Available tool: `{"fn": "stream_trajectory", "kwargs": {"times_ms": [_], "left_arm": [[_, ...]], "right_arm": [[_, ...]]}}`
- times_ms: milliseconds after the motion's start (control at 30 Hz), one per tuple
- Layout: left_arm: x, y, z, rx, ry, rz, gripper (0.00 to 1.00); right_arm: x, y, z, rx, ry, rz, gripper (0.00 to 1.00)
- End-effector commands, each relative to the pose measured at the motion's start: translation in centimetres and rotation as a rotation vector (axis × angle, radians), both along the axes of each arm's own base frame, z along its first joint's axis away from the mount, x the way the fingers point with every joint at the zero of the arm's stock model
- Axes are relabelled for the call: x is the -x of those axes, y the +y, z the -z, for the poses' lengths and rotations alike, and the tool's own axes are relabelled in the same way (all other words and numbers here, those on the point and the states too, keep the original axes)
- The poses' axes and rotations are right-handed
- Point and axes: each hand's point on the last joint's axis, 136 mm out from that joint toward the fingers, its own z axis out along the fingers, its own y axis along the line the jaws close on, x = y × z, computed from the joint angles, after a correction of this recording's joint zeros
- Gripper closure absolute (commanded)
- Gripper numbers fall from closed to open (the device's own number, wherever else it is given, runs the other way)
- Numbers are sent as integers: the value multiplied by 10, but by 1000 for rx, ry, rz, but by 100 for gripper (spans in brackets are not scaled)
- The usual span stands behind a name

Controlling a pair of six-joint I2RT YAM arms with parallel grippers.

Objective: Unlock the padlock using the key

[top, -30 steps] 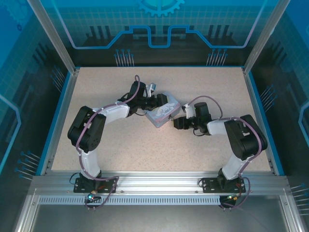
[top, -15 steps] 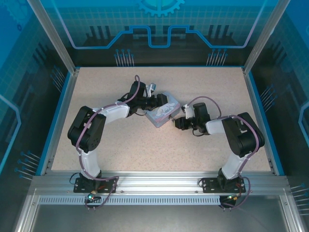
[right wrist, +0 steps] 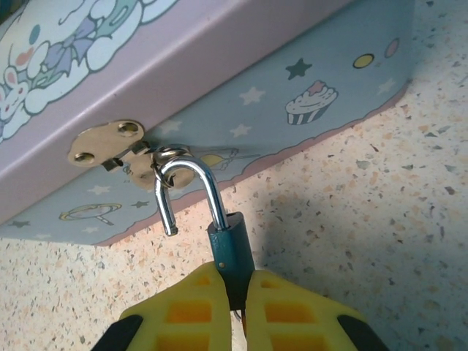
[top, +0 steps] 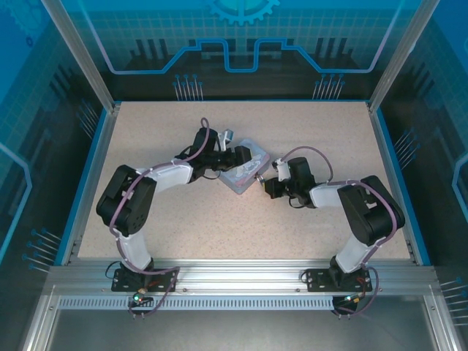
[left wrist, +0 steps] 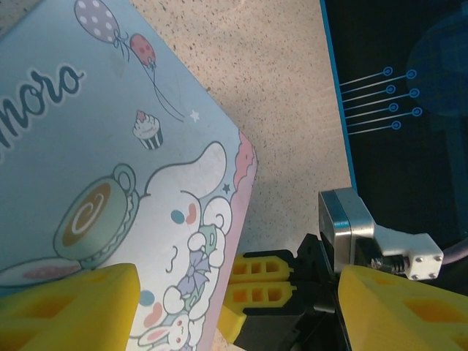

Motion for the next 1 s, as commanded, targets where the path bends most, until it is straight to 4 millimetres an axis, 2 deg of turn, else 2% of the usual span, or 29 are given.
{"fn": "stream_trajectory", "kwargs": {"times_ms": [0,333,500,967], "left_arm": [[35,7,45,-79,169,-6,26],[58,-8,55,-87,190,21,26],[64,-8,64,-93,207,19,26],[81,-15,71,-86,233,31,26]], "right_arm": [[-3,-7,-2,9,6,92,94],[-4,2,-6,-52,37,164,94],[-6,5,-10,-84,31,183,94],[-14,11,-19,-124,56,263,94]]}}
